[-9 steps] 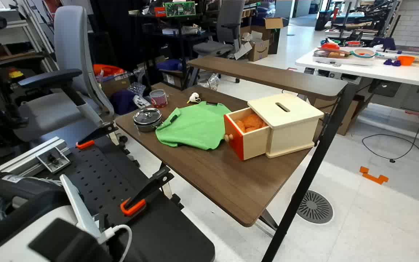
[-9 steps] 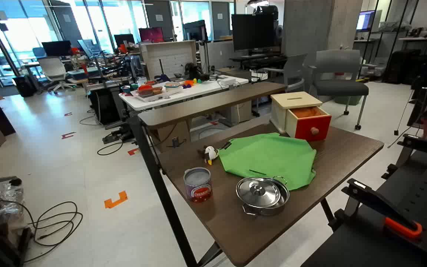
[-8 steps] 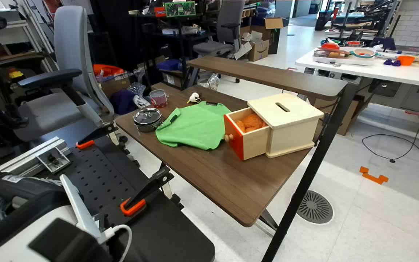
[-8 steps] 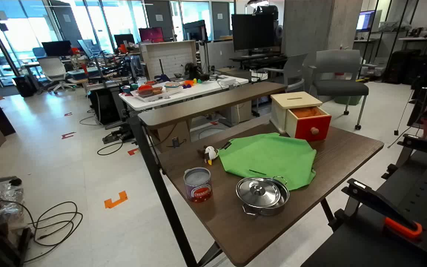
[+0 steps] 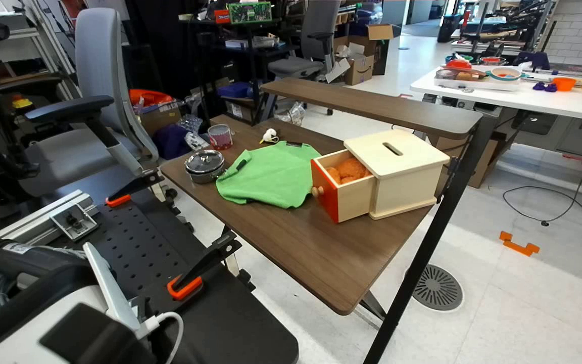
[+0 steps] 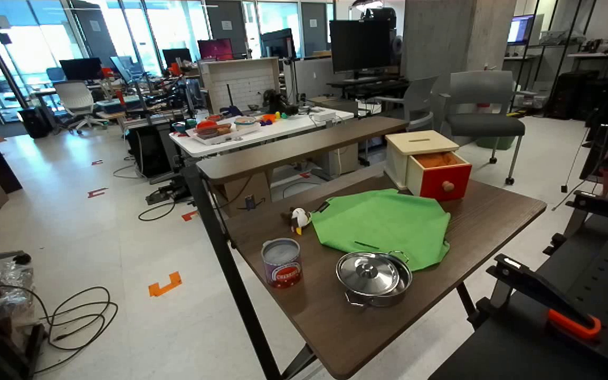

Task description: Fold the green towel, then move it to the right

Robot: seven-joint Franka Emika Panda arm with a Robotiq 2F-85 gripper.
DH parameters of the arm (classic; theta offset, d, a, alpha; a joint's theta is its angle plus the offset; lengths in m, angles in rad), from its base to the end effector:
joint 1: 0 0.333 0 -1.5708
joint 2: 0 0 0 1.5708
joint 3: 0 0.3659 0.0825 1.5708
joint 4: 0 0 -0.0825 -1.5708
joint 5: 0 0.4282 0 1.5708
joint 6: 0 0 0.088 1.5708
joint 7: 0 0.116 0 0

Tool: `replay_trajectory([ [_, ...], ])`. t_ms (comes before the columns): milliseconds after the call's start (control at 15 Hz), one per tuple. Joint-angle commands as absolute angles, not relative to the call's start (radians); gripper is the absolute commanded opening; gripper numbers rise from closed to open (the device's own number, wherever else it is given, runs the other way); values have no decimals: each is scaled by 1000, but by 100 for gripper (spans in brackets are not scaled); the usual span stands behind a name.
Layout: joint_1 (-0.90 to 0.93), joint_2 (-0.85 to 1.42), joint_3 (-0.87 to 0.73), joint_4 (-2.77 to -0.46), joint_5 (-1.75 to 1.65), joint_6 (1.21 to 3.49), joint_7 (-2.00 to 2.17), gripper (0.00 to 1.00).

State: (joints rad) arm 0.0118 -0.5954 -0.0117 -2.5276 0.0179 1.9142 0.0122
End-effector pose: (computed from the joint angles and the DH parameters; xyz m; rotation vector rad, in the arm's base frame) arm 0.3787 0.0012 0.4904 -3.1181 0.0253 0.0284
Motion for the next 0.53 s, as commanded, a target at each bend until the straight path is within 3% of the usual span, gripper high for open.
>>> replay_trajectory([
  [0,7,-595,-8,-2526,20,1912,10,100],
  [467,13,-568,-24,-2555,47,2025,-8,100],
])
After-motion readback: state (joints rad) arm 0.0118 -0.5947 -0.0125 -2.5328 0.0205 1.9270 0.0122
